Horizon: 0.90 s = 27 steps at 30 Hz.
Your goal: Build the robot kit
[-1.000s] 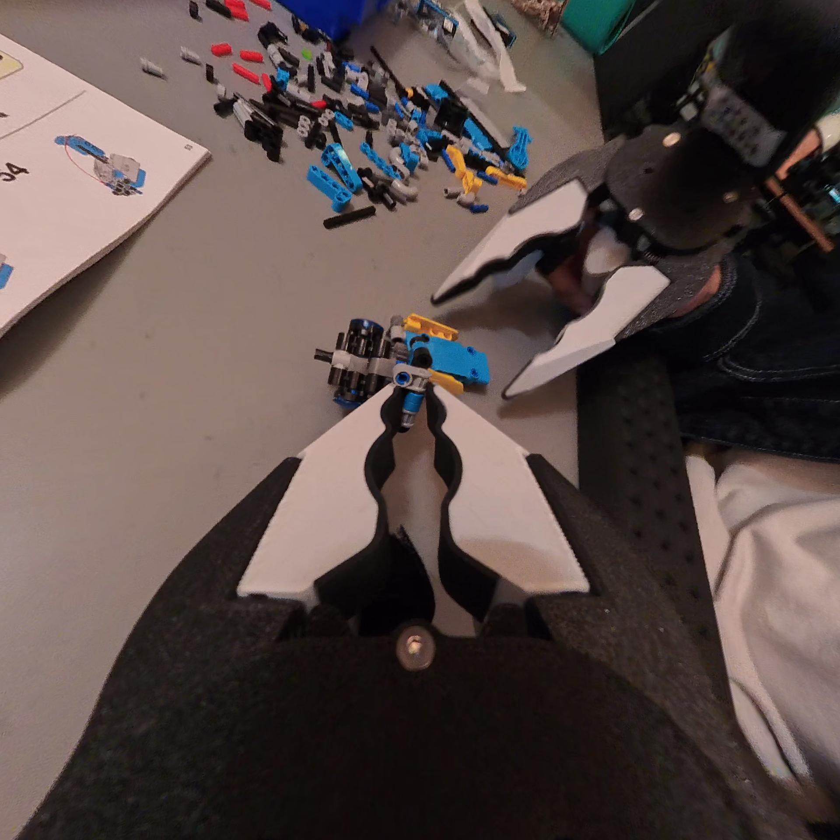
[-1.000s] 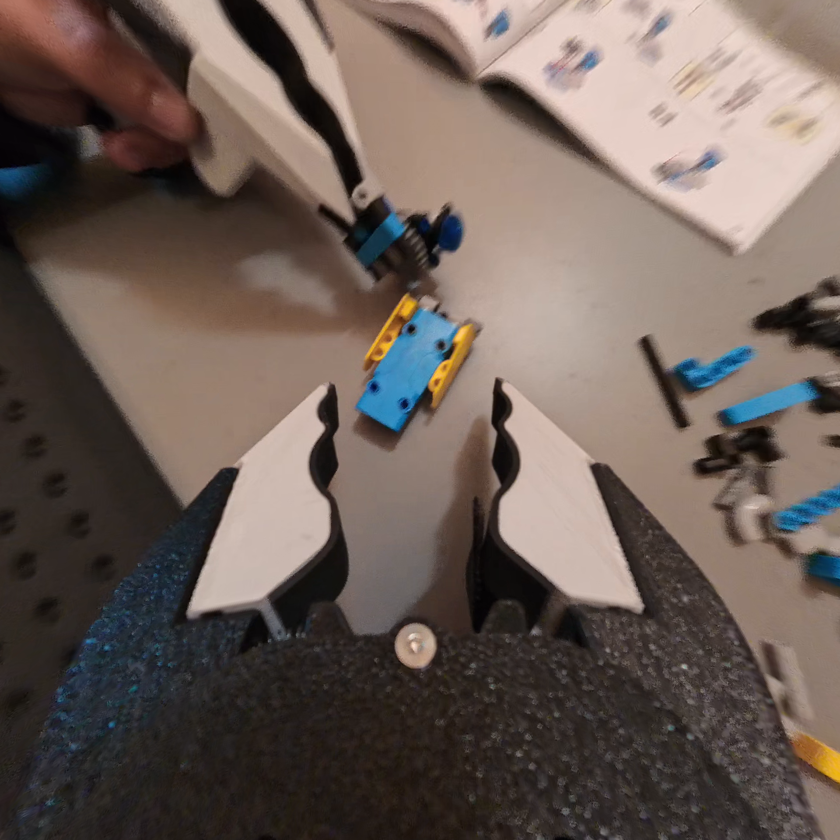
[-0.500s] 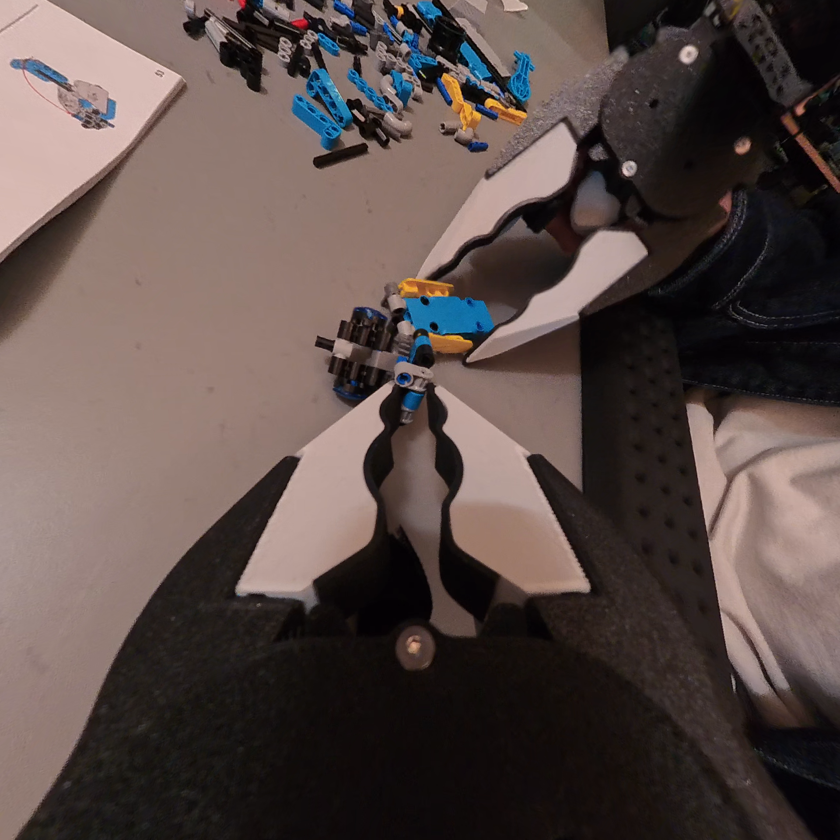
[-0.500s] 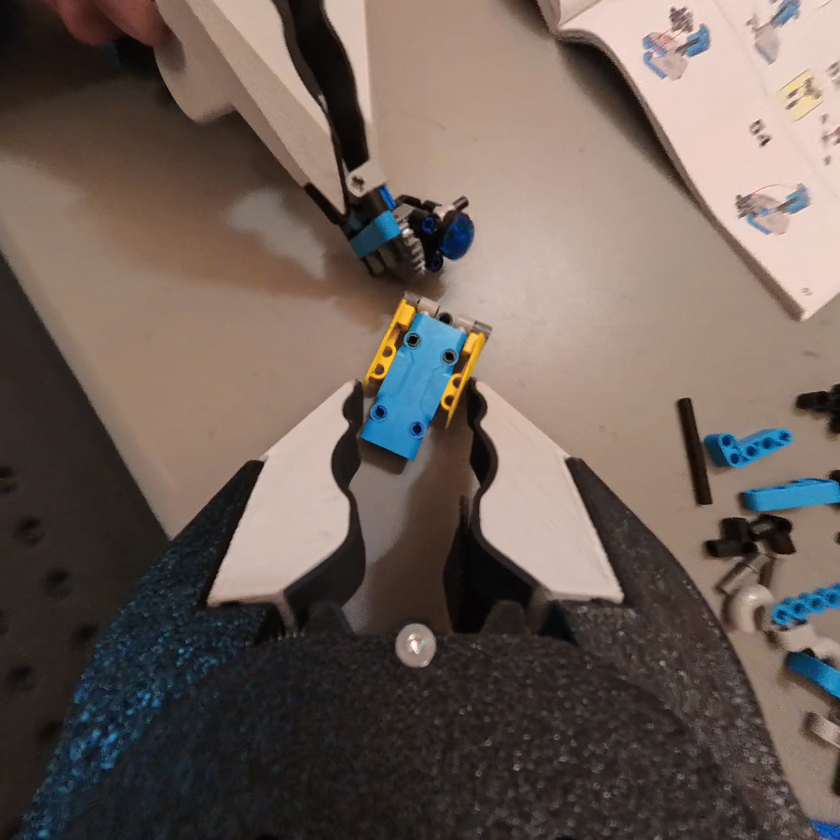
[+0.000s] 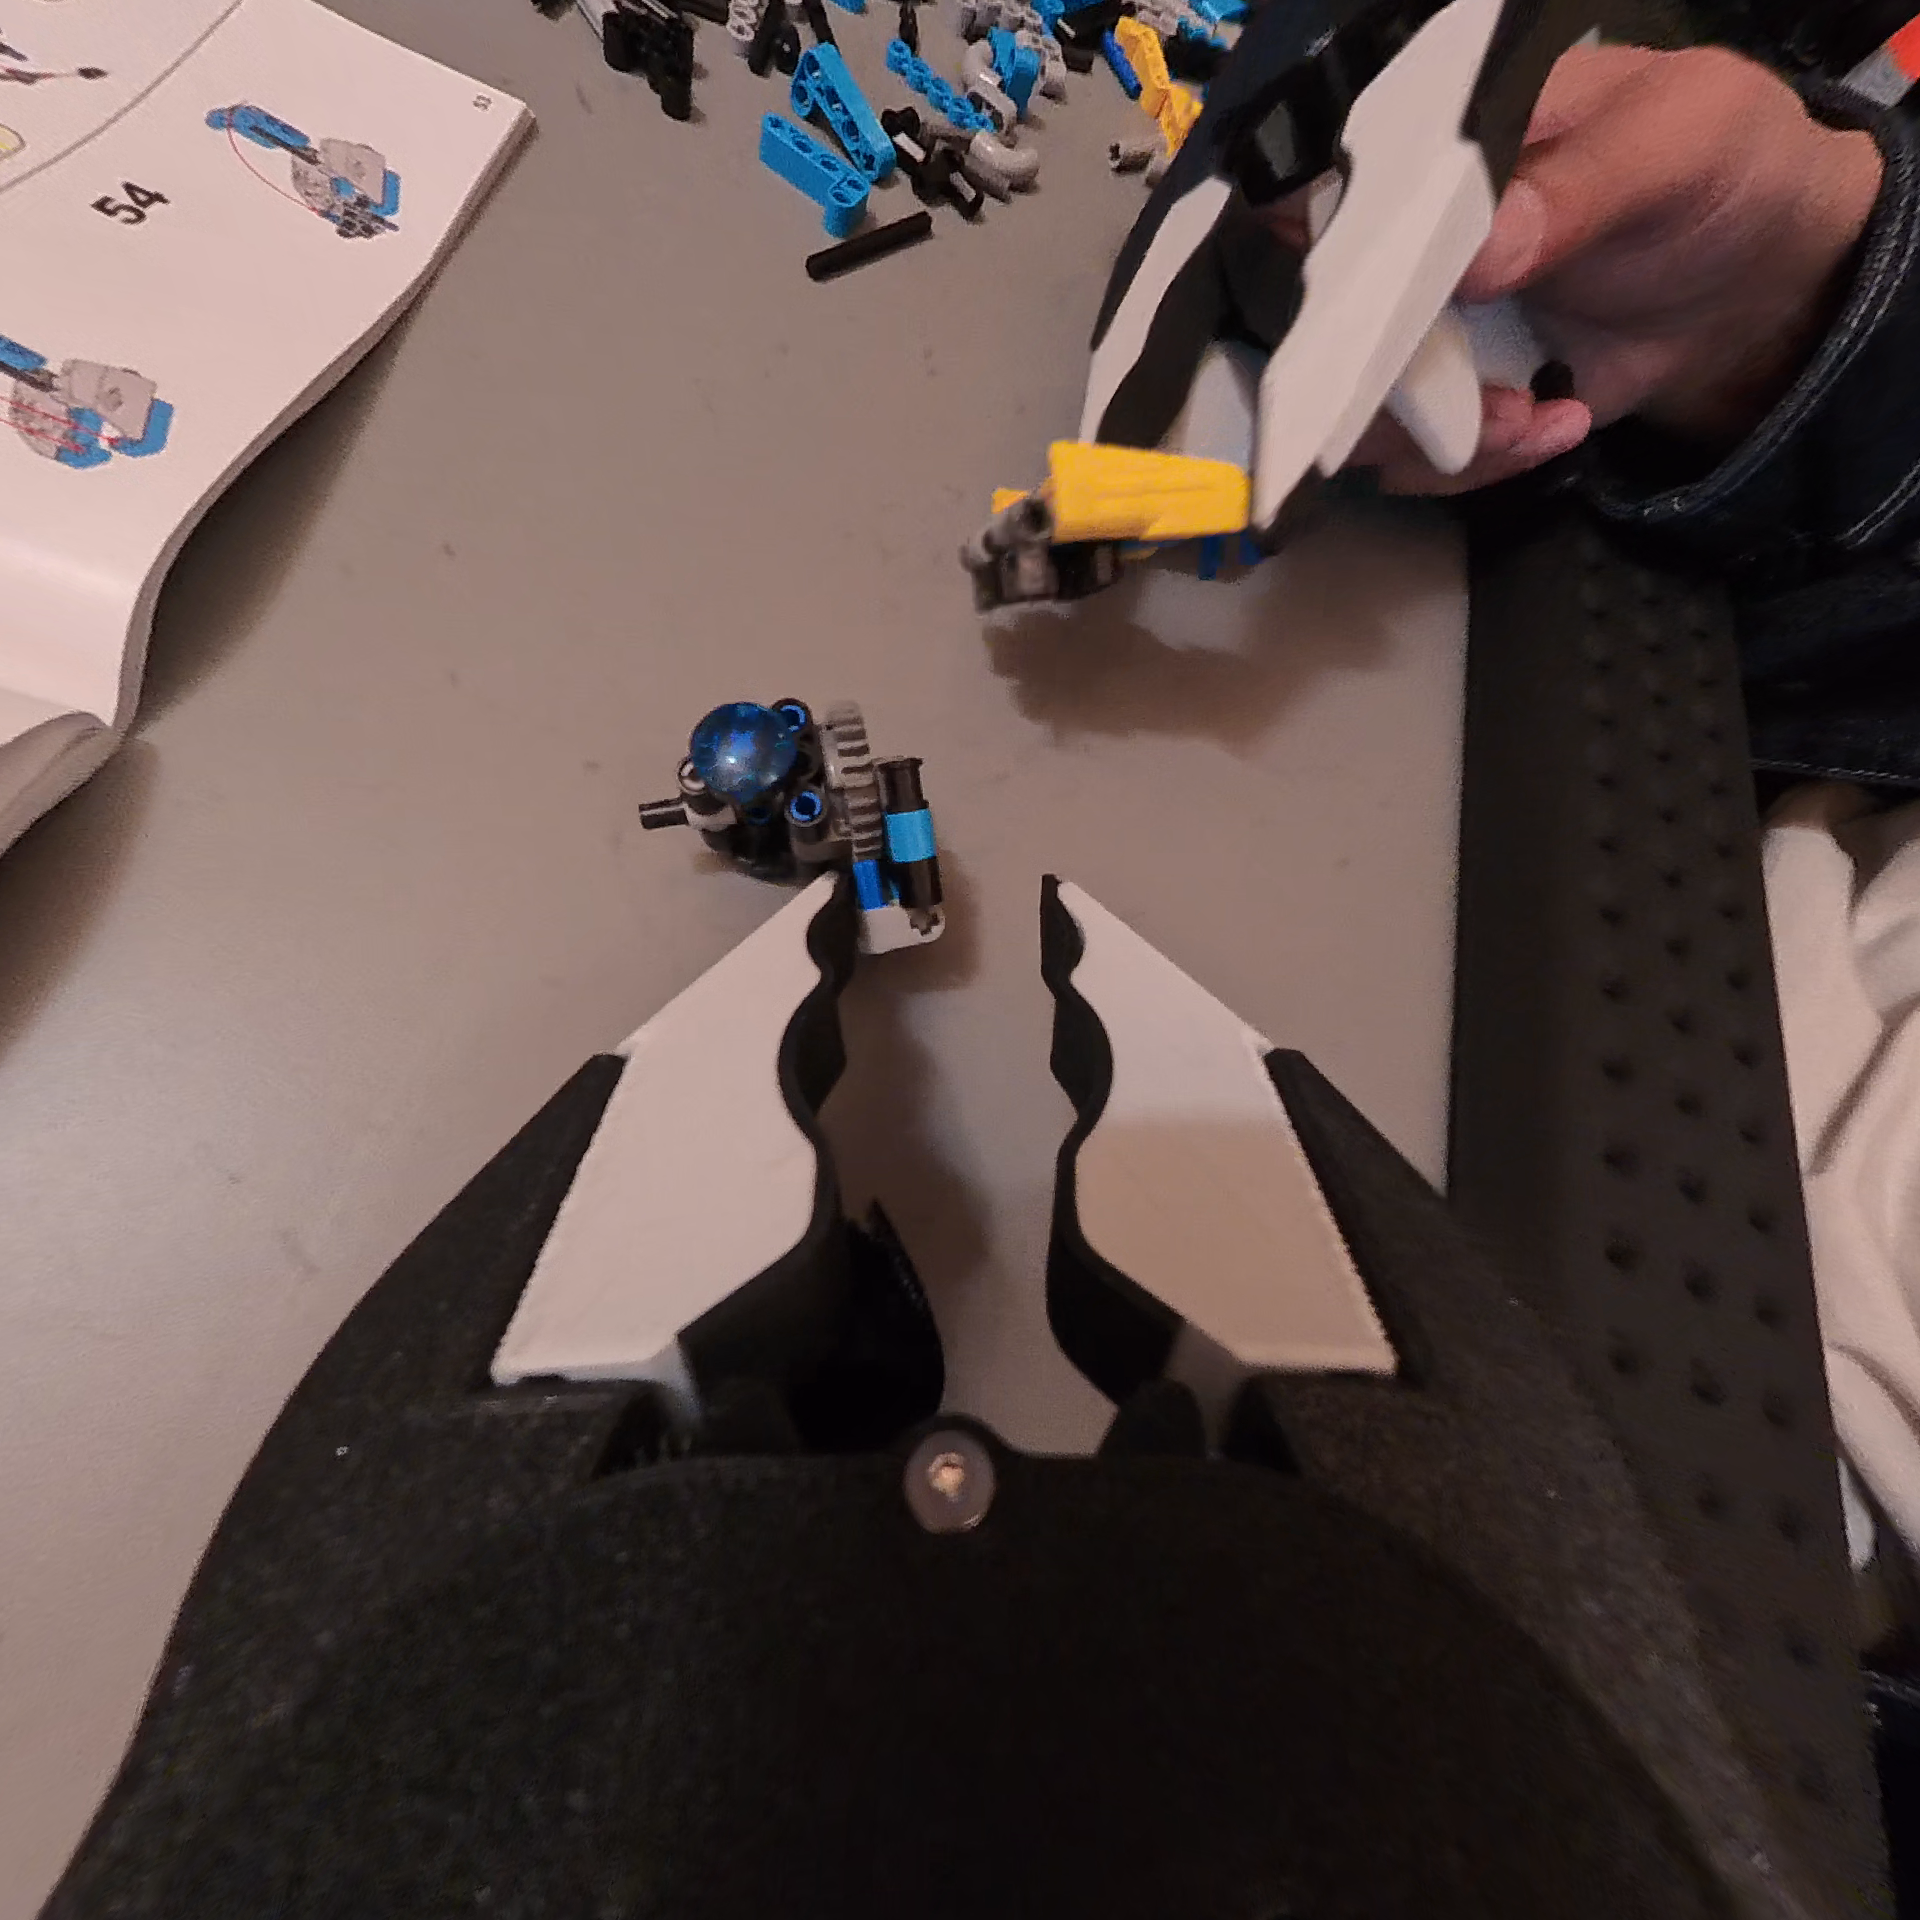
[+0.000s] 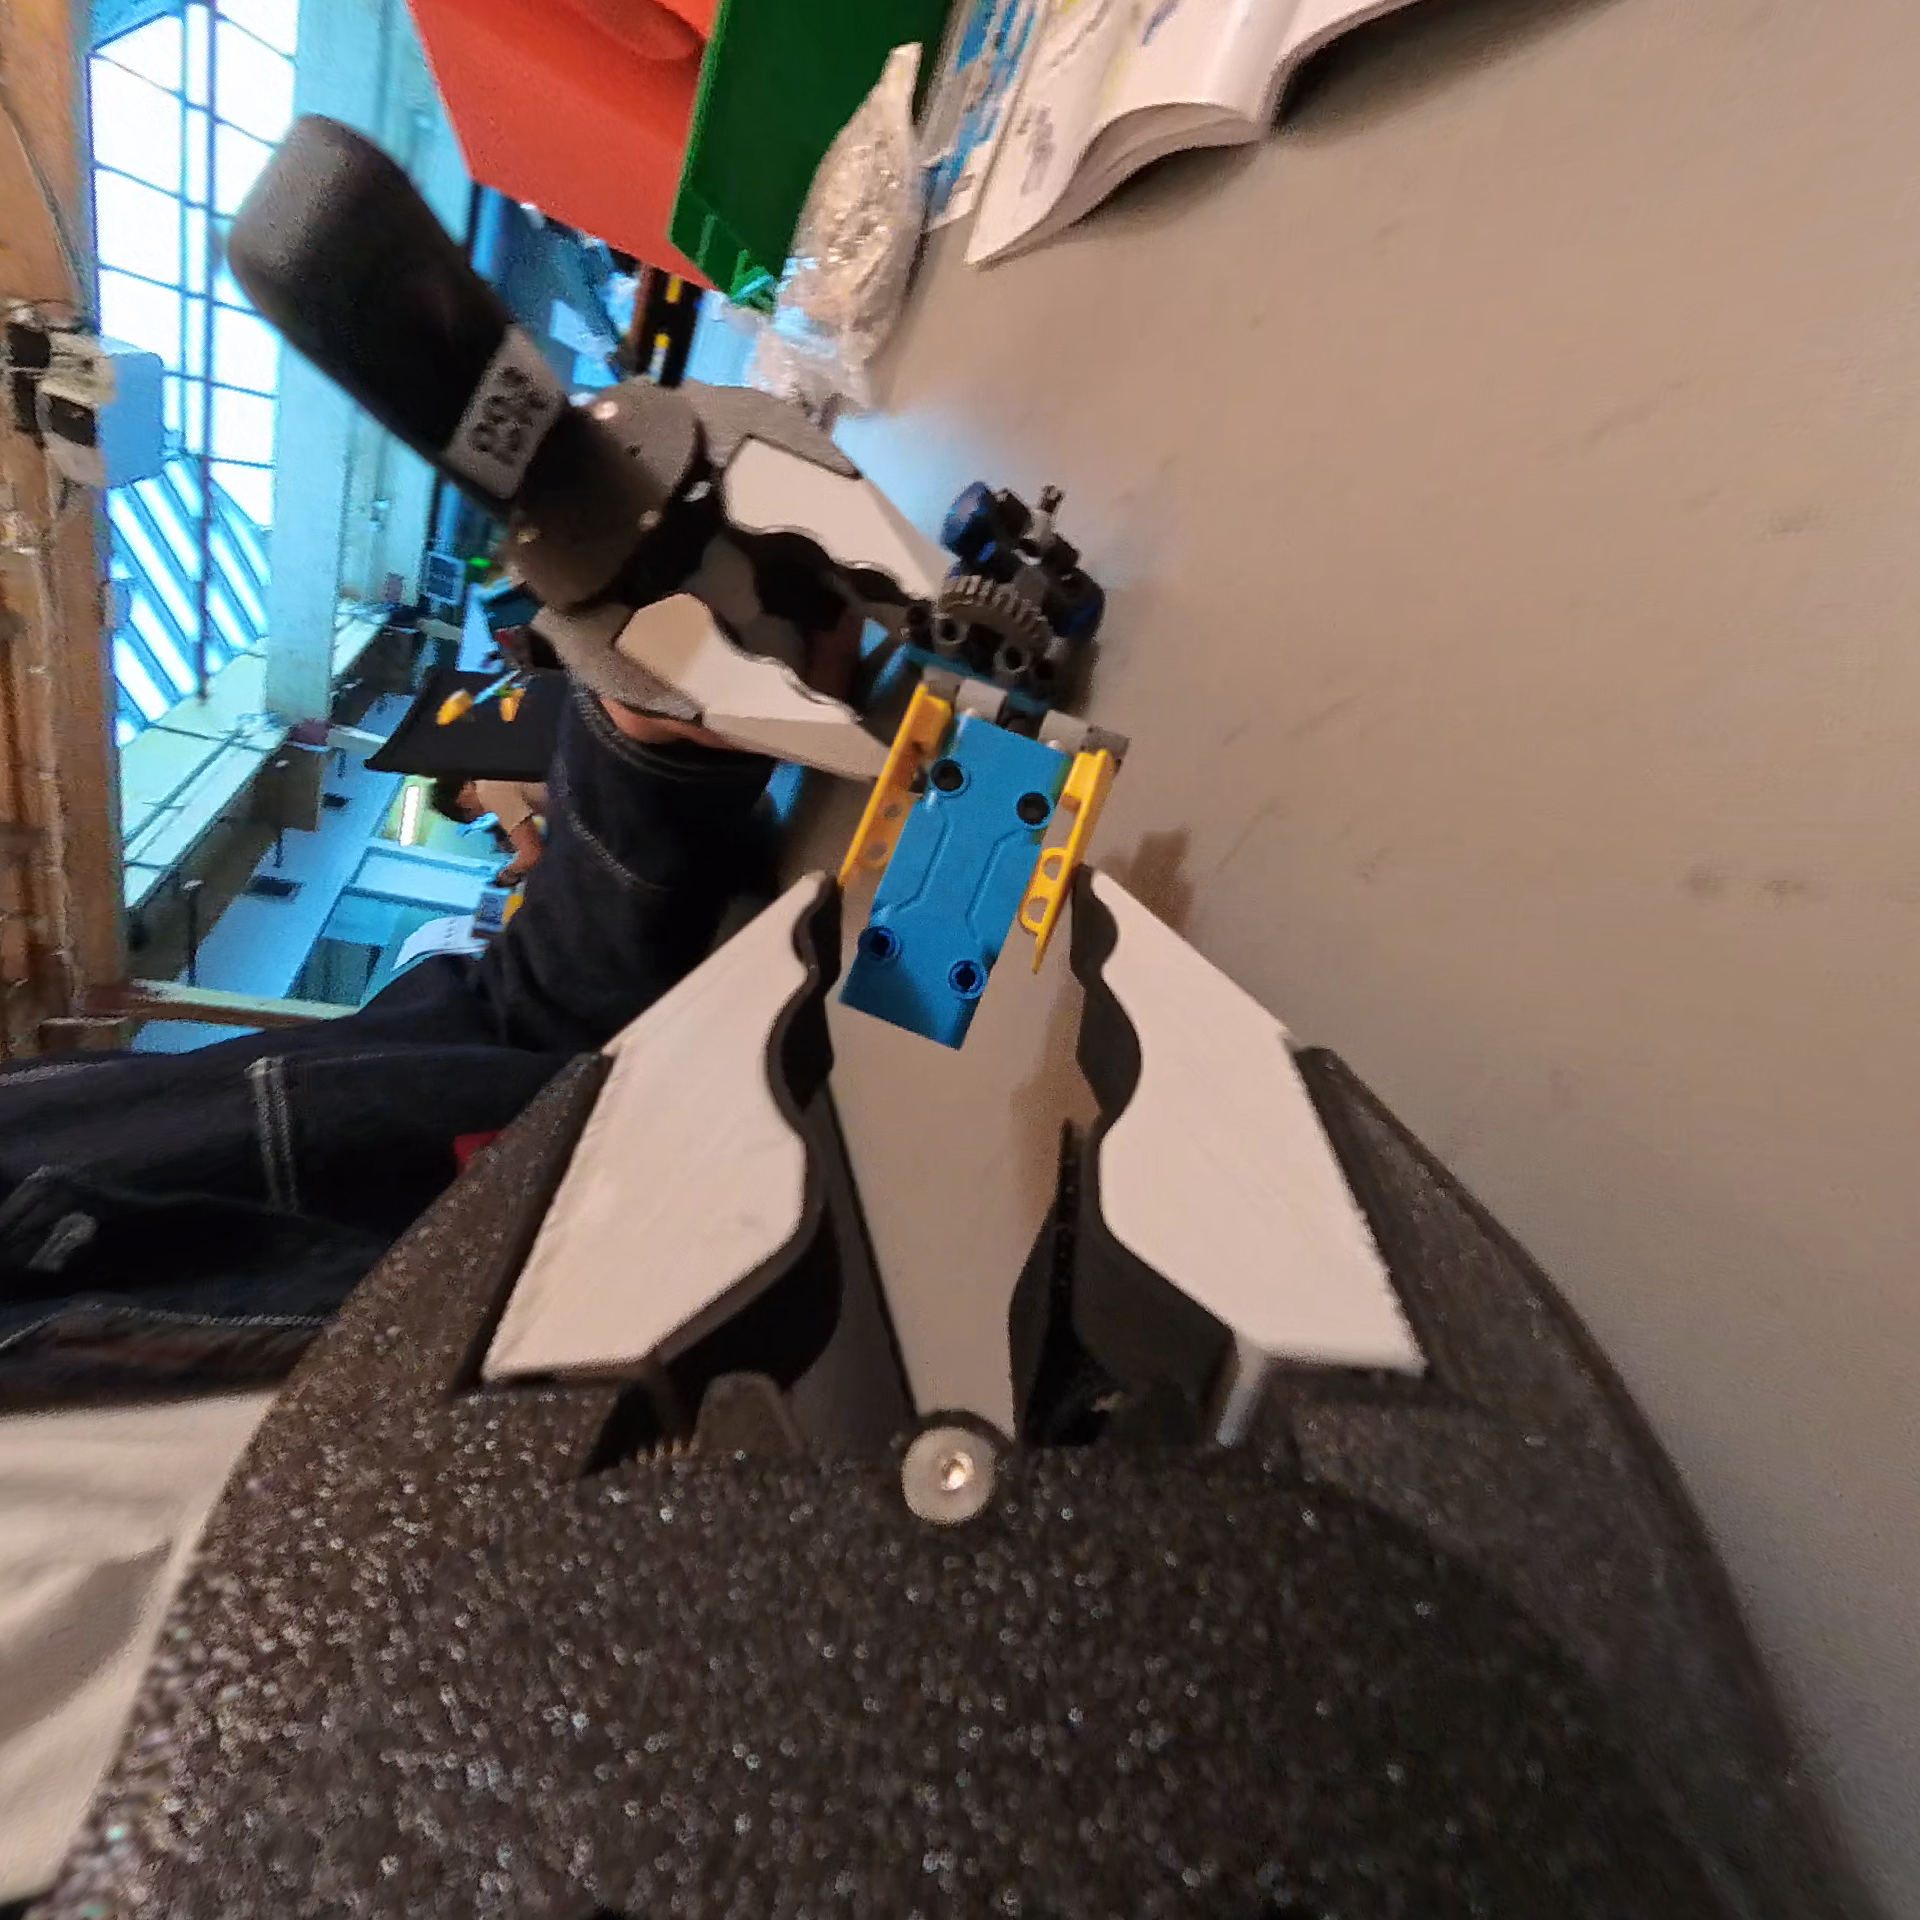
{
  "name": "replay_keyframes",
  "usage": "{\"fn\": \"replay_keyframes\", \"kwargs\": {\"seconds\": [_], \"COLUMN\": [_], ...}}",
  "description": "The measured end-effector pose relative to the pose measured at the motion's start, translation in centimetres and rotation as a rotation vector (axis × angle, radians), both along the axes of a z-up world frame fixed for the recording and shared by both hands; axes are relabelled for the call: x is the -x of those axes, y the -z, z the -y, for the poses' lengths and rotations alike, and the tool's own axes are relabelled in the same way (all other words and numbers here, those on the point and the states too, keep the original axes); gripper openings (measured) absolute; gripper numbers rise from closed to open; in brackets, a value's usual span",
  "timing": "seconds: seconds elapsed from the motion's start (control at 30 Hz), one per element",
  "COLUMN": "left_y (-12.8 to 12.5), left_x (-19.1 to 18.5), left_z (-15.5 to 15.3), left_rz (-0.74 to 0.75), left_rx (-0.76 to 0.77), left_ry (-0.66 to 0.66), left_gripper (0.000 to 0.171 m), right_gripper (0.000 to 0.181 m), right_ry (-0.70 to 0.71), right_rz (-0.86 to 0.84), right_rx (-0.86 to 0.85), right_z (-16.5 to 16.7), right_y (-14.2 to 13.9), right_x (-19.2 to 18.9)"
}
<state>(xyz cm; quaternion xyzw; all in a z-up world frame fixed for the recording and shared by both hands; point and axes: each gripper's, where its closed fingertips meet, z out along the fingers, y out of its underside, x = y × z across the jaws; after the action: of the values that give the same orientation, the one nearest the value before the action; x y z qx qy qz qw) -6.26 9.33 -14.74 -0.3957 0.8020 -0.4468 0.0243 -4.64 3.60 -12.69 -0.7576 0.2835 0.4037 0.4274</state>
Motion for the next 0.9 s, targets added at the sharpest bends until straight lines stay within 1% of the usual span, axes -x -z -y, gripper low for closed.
{"fn": "replay_keyframes", "kwargs": {"seconds": [0.1,0.2,0.27,0.3,0.33,0.4,0.43,0.5,0.6,0.67,0.73,0.8,0.9], "left_y": [0.1,0.7,0.8,1.0,1.2,1.3,1.3,1.3,1.3,1.2,0.9,0.3,-0.8], "left_x": [-0.6,-1.1,-1.3,-1.3,-1.1,-1.0,-1.0,-1.0,-1.0,-0.9,-0.9,-0.9,-1.0], "left_z": [-0.2,-0.2,-0.2,-0.2,-0.1,-0.1,-0.1,-0.1,-0.3,-0.6,-1.0,-1.1,-1.8], "left_rz": [0.03,0.045,0.061,0.055,0.042,0.038,0.042,0.045,0.039,0.041,0.038,0.043,0.064], "left_rx": [-0.042,-0.086,-0.105,-0.108,-0.114,-0.125,-0.132,-0.138,-0.138,-0.148,-0.146,-0.118,-0.105], "left_ry": [-0.032,-0.052,-0.058,-0.06,-0.054,-0.049,-0.047,-0.045,-0.047,-0.058,-0.07,-0.075,-0.101], "left_gripper": [0.032,0.018,0.016,0.016,0.016,0.016,0.016,0.016,0.016,0.023,0.027,0.028,0.03], "right_gripper": [0.044,0.044,0.044,0.044,0.044,0.044,0.044,0.044,0.044,0.044,0.044,0.043,0.044], "right_ry": [0.004,-0.016,-0.022,-0.03,-0.028,-0.069,-0.08,-0.125,-0.141,-0.149,-0.143,-0.13,-0.125], "right_rz": [0.028,0.097,0.168,0.197,0.193,0.151,0.165,0.235,0.403,0.447,0.475,0.517,0.509], "right_rx": [0.023,0.04,0.063,0.078,0.074,0.048,0.05,0.073,0.11,0.09,0.065,0.08,0.053], "right_z": [-1.2,-2.8,-3.5,-3.6,-3.7,-3.8,-3.7,-3.5,-3.5,-3.8,-4.0,-3.9,-3.9], "right_y": [0.5,0.7,0.9,1.2,1.2,0.9,1.0,1.3,1.9,1.5,1.0,0.8,0.1], "right_x": [0.0,0.0,-0.3,-0.3,-0.3,0.4,0.2,0.0,-1.1,-0.9,-0.7,-1.1,-1.1]}}
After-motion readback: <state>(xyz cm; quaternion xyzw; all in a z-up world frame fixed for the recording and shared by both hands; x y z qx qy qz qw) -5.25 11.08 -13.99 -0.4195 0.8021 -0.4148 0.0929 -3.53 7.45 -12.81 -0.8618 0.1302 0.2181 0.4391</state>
